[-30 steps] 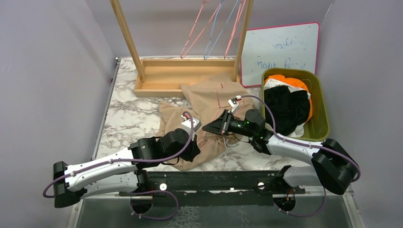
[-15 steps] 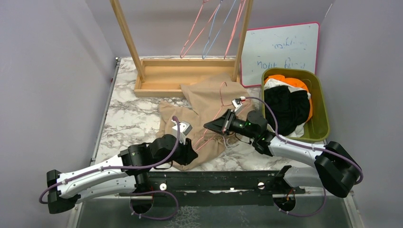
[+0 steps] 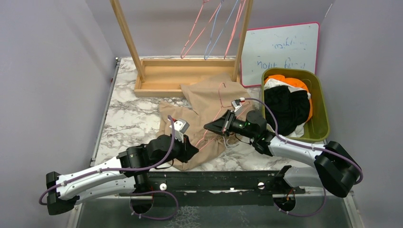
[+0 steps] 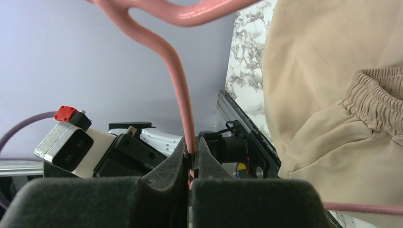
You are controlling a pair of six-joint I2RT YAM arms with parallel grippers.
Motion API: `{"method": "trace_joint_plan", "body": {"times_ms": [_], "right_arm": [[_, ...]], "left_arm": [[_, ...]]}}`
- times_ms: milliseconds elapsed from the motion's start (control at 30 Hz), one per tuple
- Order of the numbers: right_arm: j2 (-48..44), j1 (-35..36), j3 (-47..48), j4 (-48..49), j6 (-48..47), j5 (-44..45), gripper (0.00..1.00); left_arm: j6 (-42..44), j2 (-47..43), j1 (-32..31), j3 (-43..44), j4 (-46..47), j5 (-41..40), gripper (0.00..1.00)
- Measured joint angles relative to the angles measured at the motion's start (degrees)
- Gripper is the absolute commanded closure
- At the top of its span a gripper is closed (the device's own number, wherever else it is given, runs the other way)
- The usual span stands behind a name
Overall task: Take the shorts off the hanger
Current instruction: Place the hanger on the clothes rod.
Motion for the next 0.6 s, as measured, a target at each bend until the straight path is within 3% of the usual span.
{"method": "trace_joint_plan", "body": {"times_ms": [167, 367, 600], "right_arm": [[0.5, -0.1, 0.0, 0.0, 0.7, -0.4, 0.95], [0.9, -0.2, 0.4, -0.8, 0.0, -1.7, 0.73], [-2.0, -0.2, 4.8, -11.2, -5.7, -1.6, 0.51]], "left_arm": [[0.2, -0.6, 0.0, -1.3, 1.9, -0.1, 1.0], [-0.6, -1.1, 0.0, -1.4, 1.1, -0.8, 1.0], [-4.7, -7.0, 0.0, -1.1, -4.6, -6.5, 1.0]]}}
